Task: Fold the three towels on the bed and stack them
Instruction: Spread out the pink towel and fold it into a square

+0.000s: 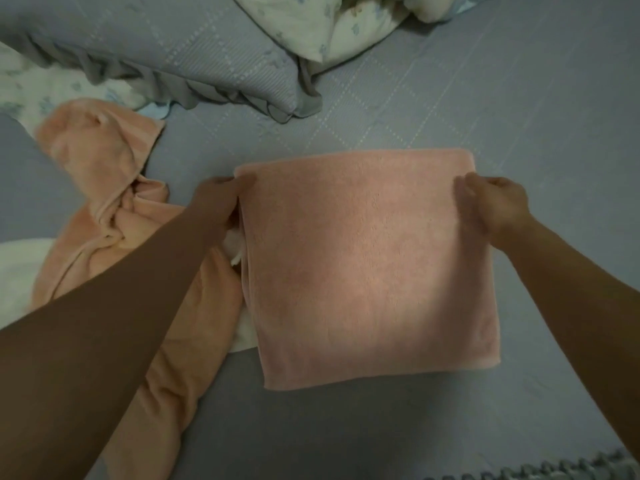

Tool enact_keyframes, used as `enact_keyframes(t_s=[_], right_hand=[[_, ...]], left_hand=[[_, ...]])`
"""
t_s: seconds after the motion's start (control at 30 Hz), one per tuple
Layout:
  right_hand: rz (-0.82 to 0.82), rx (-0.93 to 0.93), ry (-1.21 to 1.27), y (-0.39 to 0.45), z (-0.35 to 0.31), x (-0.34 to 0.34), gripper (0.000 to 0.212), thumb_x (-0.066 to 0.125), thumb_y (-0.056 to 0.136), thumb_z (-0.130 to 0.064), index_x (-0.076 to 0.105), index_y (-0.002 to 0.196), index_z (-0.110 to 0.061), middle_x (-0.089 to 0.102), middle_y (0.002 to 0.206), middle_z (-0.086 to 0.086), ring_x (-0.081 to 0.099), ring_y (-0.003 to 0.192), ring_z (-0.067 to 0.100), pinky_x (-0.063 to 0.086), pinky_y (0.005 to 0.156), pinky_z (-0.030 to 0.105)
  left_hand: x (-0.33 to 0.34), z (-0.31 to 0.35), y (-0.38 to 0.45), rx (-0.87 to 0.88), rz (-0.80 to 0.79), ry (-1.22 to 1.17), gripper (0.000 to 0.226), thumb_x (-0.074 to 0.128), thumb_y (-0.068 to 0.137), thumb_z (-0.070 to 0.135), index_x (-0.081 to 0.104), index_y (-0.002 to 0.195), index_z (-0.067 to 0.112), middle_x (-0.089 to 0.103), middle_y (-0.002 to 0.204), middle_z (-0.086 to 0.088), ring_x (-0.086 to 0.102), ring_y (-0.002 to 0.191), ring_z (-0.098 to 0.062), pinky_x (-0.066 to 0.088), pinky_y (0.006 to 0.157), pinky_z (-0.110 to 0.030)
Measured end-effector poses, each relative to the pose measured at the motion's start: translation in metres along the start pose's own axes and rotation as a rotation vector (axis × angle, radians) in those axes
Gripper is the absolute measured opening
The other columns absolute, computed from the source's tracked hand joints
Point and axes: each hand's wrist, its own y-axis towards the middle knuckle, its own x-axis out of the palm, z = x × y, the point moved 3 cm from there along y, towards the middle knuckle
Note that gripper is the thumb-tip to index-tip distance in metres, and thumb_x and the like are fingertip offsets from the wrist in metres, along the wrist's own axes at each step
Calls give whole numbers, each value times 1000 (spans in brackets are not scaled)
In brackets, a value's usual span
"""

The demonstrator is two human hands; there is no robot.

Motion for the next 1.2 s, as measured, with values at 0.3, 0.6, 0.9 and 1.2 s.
enact_keyframes(t_s=[0.3,0.6,0.9,1.2], right_hand=[[-155,-136,70,19,-47,-5,8,68,81,-11,67,80,-19,60,64,-5,54,54,6,42,54,21],[-375,-1014,-522,-109,11,-113,13,48,81,-17,60,80,-12,56,75,4,52,71,21,42,68,31],[-473,-737,-783,-131,170,-101,17,73,70,1,68,81,-11,55,92,8,56,80,26,49,71,38],[-216,52,-320,-116,168,-74,59,68,84,-44,50,129,-11,56,107,1,57,96,23,44,85,34]], left_hand=[[-12,36,-23,239,26,1,8,70,81,22,63,81,26,63,86,-5,62,85,-24,55,86,-51],[-52,-42,-203,736,12,350,10,51,76,17,57,82,22,57,104,-3,54,102,-3,41,87,-15],[-19,-195,-226,637,-151,817,26,50,69,28,60,87,13,53,119,-3,49,107,-24,35,85,-25],[19,-185,-193,-173,146,-10,42,69,88,29,54,121,8,66,114,-11,65,100,-29,55,90,-49]])
